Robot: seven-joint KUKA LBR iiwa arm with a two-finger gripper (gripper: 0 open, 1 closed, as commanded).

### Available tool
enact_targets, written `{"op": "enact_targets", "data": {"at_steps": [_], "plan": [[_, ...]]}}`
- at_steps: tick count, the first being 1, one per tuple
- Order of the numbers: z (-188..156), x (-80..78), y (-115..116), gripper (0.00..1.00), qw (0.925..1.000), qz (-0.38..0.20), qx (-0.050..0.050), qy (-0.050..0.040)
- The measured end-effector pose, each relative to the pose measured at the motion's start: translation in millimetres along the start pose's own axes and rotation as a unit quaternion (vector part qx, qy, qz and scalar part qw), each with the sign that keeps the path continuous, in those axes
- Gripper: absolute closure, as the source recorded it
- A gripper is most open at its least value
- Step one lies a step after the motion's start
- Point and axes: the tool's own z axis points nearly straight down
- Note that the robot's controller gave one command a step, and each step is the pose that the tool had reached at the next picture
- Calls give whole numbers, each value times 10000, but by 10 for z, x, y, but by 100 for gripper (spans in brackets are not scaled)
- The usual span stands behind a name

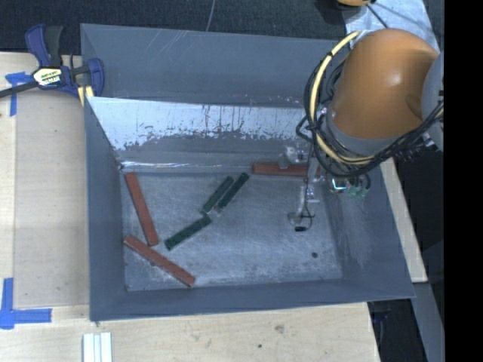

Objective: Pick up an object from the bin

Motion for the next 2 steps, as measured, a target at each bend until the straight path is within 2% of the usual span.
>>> {"op": "enact_targets", "data": {"at_steps": [1,2], "plan": [[-45,-15,0,0,10000,0,0,-44],[401,-618,265,0,9997,224,-5,-96]]}}
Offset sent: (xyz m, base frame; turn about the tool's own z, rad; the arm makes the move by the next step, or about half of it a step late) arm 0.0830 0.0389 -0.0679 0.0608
